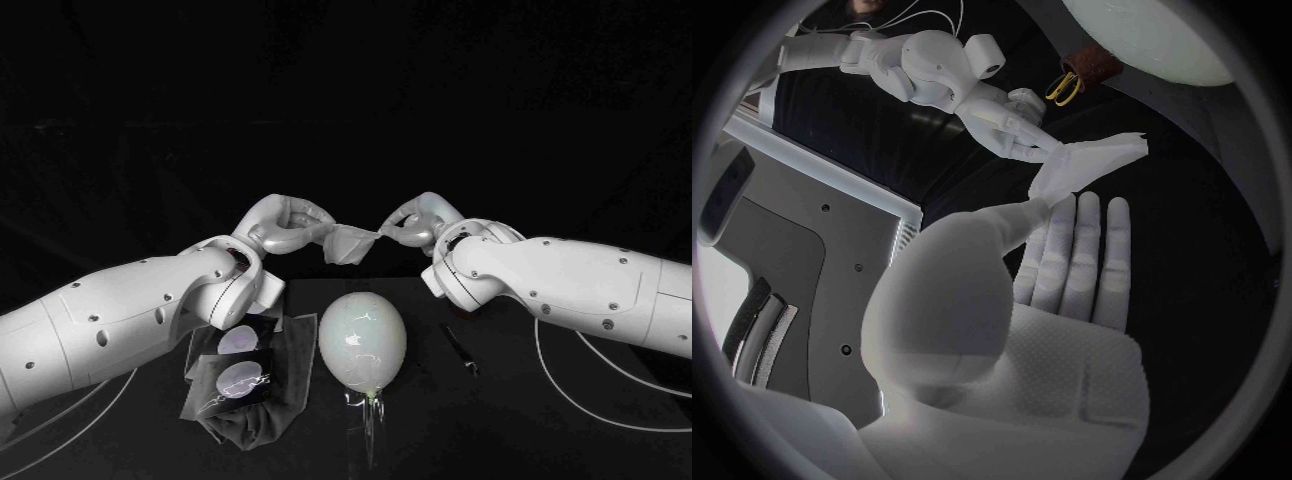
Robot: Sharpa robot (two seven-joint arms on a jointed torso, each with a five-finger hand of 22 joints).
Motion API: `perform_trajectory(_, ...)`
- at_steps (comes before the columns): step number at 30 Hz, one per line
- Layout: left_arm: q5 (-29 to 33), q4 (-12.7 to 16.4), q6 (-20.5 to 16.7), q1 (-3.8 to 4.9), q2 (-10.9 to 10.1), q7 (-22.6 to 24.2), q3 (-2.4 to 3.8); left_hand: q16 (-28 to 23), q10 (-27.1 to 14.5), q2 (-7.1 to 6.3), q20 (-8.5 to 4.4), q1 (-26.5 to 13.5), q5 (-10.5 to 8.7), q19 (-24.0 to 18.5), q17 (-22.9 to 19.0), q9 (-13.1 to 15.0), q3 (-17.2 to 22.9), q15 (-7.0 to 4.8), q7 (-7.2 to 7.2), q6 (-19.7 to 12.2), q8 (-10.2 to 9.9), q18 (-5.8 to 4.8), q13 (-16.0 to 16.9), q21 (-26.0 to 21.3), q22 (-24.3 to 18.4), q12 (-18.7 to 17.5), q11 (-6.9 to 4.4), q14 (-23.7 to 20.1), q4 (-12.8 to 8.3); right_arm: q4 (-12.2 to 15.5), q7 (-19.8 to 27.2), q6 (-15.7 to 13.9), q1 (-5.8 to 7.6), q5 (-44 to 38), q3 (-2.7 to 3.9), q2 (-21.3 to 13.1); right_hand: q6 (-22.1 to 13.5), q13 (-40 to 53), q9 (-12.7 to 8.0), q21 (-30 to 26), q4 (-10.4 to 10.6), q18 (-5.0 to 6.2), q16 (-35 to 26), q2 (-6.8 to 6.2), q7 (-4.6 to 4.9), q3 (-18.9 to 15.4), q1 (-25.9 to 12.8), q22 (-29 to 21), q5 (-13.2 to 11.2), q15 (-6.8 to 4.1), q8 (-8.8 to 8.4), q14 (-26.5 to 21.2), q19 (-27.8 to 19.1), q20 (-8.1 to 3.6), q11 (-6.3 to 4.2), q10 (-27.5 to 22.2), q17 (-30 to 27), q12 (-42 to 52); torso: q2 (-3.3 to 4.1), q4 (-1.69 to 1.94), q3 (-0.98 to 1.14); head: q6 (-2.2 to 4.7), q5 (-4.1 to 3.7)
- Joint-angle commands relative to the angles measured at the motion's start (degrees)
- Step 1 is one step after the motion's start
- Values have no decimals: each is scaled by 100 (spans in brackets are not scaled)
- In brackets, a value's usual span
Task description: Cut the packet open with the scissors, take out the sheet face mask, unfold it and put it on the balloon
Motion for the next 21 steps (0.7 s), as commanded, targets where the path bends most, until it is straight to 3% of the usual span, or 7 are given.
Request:
perform_trajectory(1, 284, -47, 249, 19, 41, -8, 11, -31, 27, 48, 10, 1, 17, 21, -8, 648, 25, 11, -1, -51, 34, 119, -9, 28, 10, -17, -14, 11, 11, -28, -146, 188, 10, 28, 3, 32, 40, 449, 224, 38, -5, -80, 24, 8, -8, 17, 74, 1508, 17, -37, 279, 609, 612, -32, -8, 15, 1505, -12, -5, 2, 4, -7, -13)
perform_trajectory(10, 366, -157, 380, 27, 89, -41, 12, -39, 29, 52, 11, -3, 17, 16, -15, 663, 29, 11, 1, -58, 42, 120, -8, 39, 16, -16, -14, 20, 16, -45, -156, 135, 17, 16, 3, 88, 36, 448, 226, 38, -8, -80, 24, -2, -7, 21, 70, 1508, 18, -38, 281, 609, 612, -33, -7, 15, 1505, -15, -3, 3, 4, 12, -59)
perform_trajectory(21, 474, -186, 495, 30, 99, -83, 13, -48, 40, 54, 10, -6, 17, 12, -28, 696, 34, 5, 1, -73, 63, 128, -7, 70, 33, -12, -16, 56, 16, -66, -168, 169, 19, 15, 3, 108, 34, 442, 227, 38, -8, -80, 24, -6, -6, 22, 66, 1508, 18, -38, 283, 609, 612, -33, -7, 11, 1505, -24, -7, 5, 3, 30, -54)
